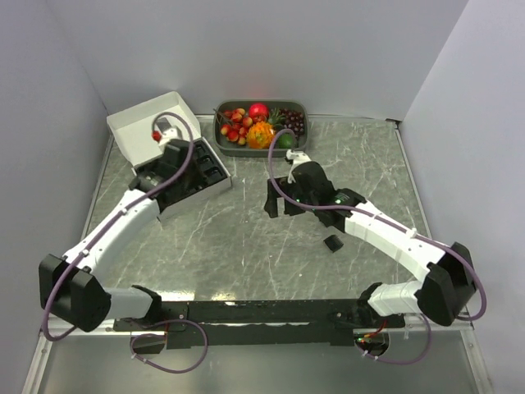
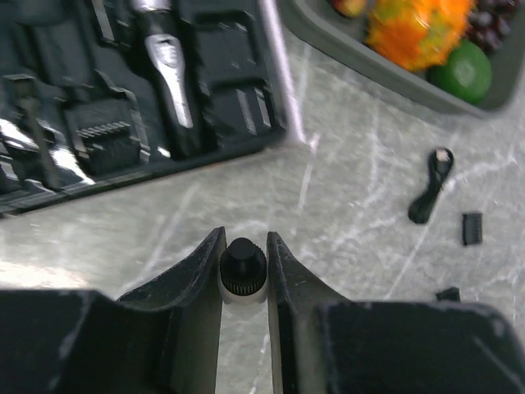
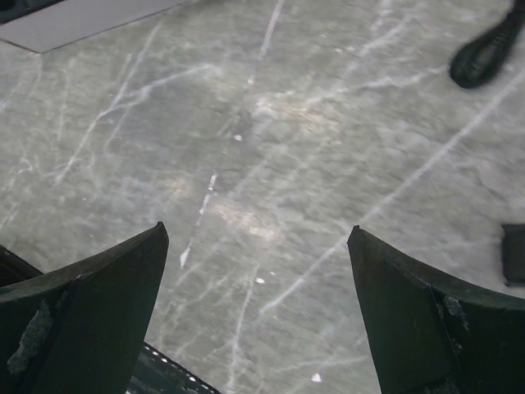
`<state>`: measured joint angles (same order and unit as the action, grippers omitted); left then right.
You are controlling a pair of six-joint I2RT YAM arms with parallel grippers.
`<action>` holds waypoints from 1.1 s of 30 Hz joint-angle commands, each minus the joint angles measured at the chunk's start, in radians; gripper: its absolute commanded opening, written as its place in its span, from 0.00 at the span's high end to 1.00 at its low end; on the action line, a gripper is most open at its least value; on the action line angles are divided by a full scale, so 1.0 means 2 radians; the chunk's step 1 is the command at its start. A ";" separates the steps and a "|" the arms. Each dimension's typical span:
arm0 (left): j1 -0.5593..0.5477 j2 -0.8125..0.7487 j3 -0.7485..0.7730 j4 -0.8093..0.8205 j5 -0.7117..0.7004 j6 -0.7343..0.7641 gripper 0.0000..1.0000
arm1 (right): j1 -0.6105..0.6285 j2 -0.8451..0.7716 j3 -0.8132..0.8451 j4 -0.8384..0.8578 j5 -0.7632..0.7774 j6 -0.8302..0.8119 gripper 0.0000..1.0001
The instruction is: Sort the hair-cutting tools
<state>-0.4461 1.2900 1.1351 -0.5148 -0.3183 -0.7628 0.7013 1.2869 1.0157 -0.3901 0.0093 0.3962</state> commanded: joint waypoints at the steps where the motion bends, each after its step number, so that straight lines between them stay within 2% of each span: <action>1: 0.072 0.020 0.027 -0.051 0.082 0.026 0.74 | 0.024 0.021 0.042 -0.008 -0.005 -0.009 0.01; 6: 0.113 0.067 0.046 -0.082 0.091 0.043 0.70 | 0.034 0.044 0.041 0.003 -0.017 -0.009 0.00; 19: 0.198 0.130 0.089 -0.155 0.127 0.063 0.69 | 0.057 0.089 0.054 0.016 -0.043 -0.012 0.01; 33: 0.241 0.173 0.029 -0.136 0.127 0.097 0.68 | 0.067 0.104 0.051 0.016 -0.045 -0.015 0.00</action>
<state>0.0147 1.6413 1.2037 -0.7921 -0.0723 -0.5999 0.8333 1.4895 1.0817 -0.3943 -0.0731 0.3729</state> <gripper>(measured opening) 0.322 0.994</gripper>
